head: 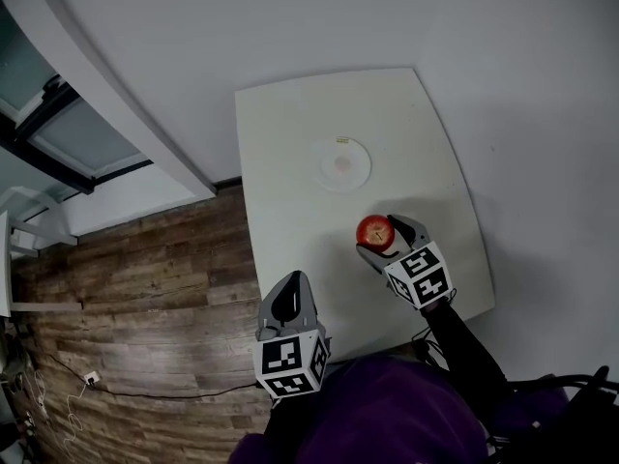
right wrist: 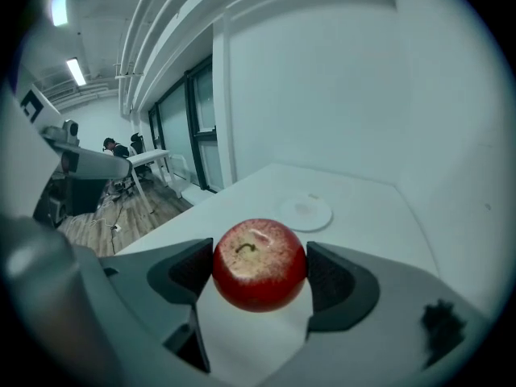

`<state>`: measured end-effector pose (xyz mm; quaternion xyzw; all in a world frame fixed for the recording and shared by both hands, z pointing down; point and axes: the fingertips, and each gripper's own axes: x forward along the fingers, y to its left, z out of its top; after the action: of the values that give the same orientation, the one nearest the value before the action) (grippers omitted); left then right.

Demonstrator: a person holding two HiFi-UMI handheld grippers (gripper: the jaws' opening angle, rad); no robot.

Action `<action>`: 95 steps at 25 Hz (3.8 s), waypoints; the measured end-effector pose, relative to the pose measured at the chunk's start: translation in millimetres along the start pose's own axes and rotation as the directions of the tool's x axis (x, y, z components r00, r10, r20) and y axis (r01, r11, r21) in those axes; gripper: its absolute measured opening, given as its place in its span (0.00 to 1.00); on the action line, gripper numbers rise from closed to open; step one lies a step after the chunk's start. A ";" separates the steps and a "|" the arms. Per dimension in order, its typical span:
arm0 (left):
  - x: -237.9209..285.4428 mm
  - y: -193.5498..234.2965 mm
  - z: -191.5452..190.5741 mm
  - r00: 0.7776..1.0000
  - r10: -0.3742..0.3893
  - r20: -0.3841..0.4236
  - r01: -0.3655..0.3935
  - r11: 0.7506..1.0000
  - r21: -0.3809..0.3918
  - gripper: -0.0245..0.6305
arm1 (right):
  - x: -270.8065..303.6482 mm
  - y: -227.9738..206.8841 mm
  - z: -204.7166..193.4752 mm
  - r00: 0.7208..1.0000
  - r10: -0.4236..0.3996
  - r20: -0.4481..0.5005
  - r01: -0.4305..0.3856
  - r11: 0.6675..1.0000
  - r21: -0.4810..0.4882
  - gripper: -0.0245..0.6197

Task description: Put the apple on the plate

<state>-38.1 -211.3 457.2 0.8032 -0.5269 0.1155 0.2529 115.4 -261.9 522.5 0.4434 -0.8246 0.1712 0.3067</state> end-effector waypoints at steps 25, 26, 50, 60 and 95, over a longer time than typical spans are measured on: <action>23.8 21.8 -2.6 0.998 0.036 -0.043 -0.037 0.999 -0.003 0.04 | 88.8 -47.7 67.4 0.999 0.012 0.031 -0.010 0.998 -0.058 0.60; 24.7 21.2 -2.6 0.998 0.034 -0.044 -0.034 0.999 -0.004 0.04 | 91.2 -49.0 68.5 0.999 0.012 0.031 -0.010 0.998 -0.056 0.59; 35.2 28.7 -8.4 0.995 0.053 -0.081 -0.051 0.998 0.021 0.04 | 130.5 -72.9 72.7 0.999 0.033 0.019 -0.033 0.999 -0.001 0.59; 34.0 31.5 -10.4 0.994 0.062 -0.085 -0.060 0.998 0.026 0.04 | 138.3 -75.9 69.2 0.999 0.051 0.014 -0.051 0.998 0.043 0.59; 33.1 30.2 -7.2 0.996 0.063 -0.067 -0.061 0.998 0.032 0.04 | 133.7 -78.5 76.9 0.997 0.030 0.077 -0.029 1.000 -0.007 0.60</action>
<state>-51.0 -243.1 486.9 0.7857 -0.5409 0.1587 0.2548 97.9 -431.3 553.2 0.4364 -0.8429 0.1560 0.2735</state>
